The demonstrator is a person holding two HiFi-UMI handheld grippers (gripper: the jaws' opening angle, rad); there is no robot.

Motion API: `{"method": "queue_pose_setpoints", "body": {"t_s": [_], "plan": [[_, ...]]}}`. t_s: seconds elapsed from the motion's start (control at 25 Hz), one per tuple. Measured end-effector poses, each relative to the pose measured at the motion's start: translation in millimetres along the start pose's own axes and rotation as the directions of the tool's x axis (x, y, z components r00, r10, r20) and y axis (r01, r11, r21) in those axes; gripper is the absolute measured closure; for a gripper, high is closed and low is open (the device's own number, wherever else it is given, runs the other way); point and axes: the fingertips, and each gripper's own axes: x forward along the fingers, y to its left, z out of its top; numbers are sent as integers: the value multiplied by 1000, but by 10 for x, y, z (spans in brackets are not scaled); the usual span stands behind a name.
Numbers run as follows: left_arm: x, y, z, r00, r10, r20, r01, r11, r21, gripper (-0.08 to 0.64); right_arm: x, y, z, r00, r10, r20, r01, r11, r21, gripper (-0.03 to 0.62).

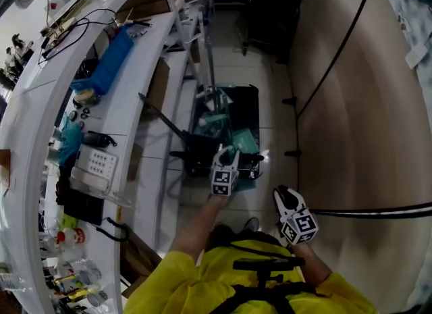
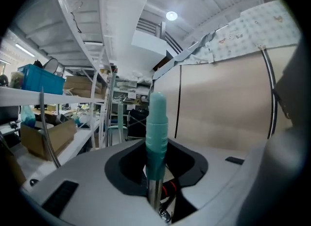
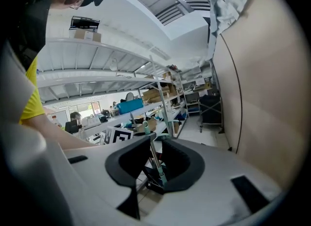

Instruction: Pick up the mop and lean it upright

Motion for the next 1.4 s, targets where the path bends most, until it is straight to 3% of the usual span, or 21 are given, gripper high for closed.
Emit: {"method": "queue_pose_setpoints", "body": {"t_s": [0.24, 0.28, 0.52, 0.68, 0.84, 1.12, 1.4], "plan": [[-216, -47, 19, 998, 55, 29, -54, 998, -25, 456, 40, -60, 68, 1000, -3, 20, 3, 1000, 4, 513], [-319, -74, 69, 997, 63, 42, -62, 998, -24, 456, 16, -73, 89, 1000, -1, 26, 1, 1000, -2, 536], [-1064, -326, 717, 985, 84, 148, -81, 996, -28, 455, -204, -281, 192, 997, -16, 70, 18, 999, -33, 540], [-1425, -505, 1185, 988, 71, 139, -67, 997, -26, 453, -269, -412, 284, 994, -23, 109, 27, 999, -35, 540], [-1520, -708, 1086, 999, 25, 44, -26, 1000, 14, 453, -286, -445, 372, 991, -21, 133, 25, 999, -25, 540], [-1611, -716, 1002, 996, 37, 78, -36, 999, -12, 453, -356, -436, 342, 990, -13, 138, 16, 1000, -21, 540], [-1663, -697, 914, 998, 60, 35, -59, 997, -44, 454, -363, -446, 270, 991, -23, 129, 25, 1000, -11, 540]]}}
